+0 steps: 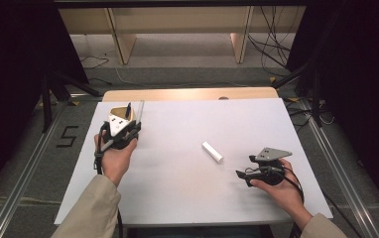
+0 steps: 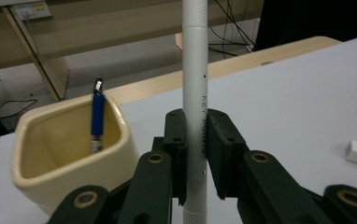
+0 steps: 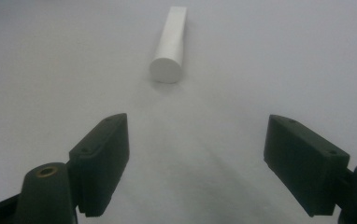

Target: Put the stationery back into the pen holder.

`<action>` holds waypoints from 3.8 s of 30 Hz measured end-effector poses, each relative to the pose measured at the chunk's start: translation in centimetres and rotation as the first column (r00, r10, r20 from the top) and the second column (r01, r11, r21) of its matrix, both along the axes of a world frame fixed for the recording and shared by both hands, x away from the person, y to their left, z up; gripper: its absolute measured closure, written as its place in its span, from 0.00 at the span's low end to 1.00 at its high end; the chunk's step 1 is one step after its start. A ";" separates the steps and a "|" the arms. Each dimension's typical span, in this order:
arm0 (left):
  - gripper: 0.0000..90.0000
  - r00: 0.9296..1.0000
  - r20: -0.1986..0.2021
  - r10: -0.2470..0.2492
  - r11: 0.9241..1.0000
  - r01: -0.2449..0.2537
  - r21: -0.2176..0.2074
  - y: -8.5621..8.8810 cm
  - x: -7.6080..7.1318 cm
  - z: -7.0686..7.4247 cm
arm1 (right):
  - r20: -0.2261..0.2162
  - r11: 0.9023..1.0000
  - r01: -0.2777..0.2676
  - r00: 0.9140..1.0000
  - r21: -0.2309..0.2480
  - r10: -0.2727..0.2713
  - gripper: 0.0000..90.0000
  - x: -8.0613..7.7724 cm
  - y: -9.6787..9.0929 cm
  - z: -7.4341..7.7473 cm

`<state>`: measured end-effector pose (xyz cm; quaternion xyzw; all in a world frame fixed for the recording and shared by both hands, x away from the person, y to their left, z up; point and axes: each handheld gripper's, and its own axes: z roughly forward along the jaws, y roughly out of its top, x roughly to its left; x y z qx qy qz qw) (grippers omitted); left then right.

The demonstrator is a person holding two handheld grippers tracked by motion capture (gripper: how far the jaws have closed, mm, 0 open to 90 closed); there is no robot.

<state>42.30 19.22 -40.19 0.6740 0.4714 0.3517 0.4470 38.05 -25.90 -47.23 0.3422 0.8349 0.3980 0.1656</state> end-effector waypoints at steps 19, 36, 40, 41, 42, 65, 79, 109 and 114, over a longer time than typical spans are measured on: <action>0.87 0.988 0.121 0.091 0.996 -0.090 -0.015 2.8 5.3 2.5 | 0.000 1.000 0.000 1.000 -0.001 0.000 0.26 0.0 0.0 0.0; 0.87 0.990 0.092 0.105 0.994 -0.106 0.013 4.1 7.4 0.4 | 0.000 1.000 -0.005 1.000 -0.003 0.005 0.26 0.0 0.0 0.0; 0.87 0.991 0.086 0.103 0.994 -0.105 0.023 4.1 7.7 0.1 | -0.002 1.000 -0.004 1.000 -0.003 0.004 0.26 0.1 -0.1 0.0; 0.87 0.991 0.085 0.104 0.994 -0.106 0.024 4.1 7.7 0.0 | 0.000 1.000 -0.001 1.000 0.000 0.001 0.26 0.1 0.0 0.0; 0.87 0.991 0.084 0.105 0.994 -0.108 0.026 4.1 7.7 0.0 | 0.000 1.000 -0.002 1.000 -0.001 0.002 0.26 0.1 0.0 0.0; 0.71 0.991 0.034 0.131 0.990 -0.132 0.041 4.2 7.3 -1.3 | 0.000 1.000 -0.004 1.000 -0.003 0.004 0.25 0.1 -0.1 0.0; 0.37 0.998 0.031 0.053 0.997 -0.055 0.052 1.9 2.8 0.5 | -0.001 1.000 0.002 1.000 -0.002 -0.002 0.26 0.0 0.0 0.0; 0.28 0.949 -0.225 -0.221 0.973 0.230 0.015 -2.5 -5.4 -6.4 | -0.003 0.999 0.044 0.999 0.011 -0.044 0.33 0.5 1.0 -0.1; 0.28 0.948 -0.226 -0.226 0.972 0.236 0.019 -2.8 -5.4 -6.5 | -0.009 0.999 0.042 0.999 0.015 -0.042 0.37 0.9 1.6 -0.1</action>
